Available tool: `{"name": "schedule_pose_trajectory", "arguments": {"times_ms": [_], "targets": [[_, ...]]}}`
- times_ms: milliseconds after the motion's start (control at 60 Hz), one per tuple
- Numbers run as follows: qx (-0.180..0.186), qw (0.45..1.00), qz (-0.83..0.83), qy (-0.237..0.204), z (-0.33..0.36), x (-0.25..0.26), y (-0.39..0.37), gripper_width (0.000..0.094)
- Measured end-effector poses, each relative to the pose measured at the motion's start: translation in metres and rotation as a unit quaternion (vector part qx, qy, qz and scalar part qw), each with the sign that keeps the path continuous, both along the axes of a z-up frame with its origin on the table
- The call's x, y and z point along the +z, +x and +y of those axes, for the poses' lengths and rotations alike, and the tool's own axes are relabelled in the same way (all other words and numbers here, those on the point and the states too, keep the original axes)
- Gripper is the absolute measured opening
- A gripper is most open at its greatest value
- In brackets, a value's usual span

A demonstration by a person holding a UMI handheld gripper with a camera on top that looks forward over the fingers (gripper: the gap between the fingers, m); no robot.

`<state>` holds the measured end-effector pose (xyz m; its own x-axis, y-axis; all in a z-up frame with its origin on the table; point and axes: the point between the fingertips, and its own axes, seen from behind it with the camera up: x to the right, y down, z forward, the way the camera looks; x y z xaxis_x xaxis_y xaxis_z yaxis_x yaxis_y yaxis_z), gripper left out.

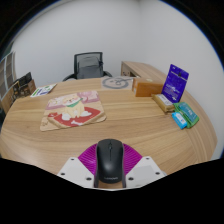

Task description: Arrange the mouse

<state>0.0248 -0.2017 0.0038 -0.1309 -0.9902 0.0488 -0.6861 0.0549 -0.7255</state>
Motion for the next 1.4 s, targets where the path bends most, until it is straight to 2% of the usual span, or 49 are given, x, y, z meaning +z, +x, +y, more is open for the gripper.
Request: {"name": "schedule_pose_trajectory", "arguments": {"times_ms": [183, 233, 300, 450, 583, 633, 700, 883, 1067, 1117, 1217, 1250, 1283, 1333, 1400], "targets": [[-0.007, 0.999, -0.047, 0.002, -0.007, 0.086, 0.036, 0.0312], [0.005, 0.998, -0.062, -0.009, 0.0, 0.112, 0.054, 0.0312], [0.021, 0.996, -0.085, -0.003, 0.018, 0.142, 0.081, 0.031], [0.058, 0.992, -0.115, 0.002, 0.069, 0.173, 0.145, 0.031], [0.093, 0.991, -0.093, 0.003, 0.116, 0.134, 0.191, 0.0309], [0.105, 0.992, -0.074, -0.005, 0.127, 0.107, 0.201, 0.0309], [0.112, 0.992, -0.054, 0.005, 0.141, 0.071, 0.208, 0.031], [0.106, 0.994, -0.016, 0.011, 0.15, 0.005, 0.209, 0.0313], [0.097, 0.995, -0.013, -0.011, 0.142, -0.017, 0.21, 0.0337], [0.098, 0.995, -0.012, -0.013, 0.143, -0.018, 0.21, 0.0366], [0.101, 0.995, -0.003, -0.016, 0.147, -0.019, 0.208, 0.0501], [0.105, 0.994, 0.0, -0.009, 0.15, -0.016, 0.205, 0.0657], [0.107, 0.994, -0.001, -0.003, 0.152, -0.009, 0.201, 0.0881], [0.105, 0.994, -0.011, 0.0, 0.151, 0.008, 0.195, 0.0833], [0.103, 0.994, -0.024, -0.004, 0.146, 0.038, 0.176, 0.0872]]}}
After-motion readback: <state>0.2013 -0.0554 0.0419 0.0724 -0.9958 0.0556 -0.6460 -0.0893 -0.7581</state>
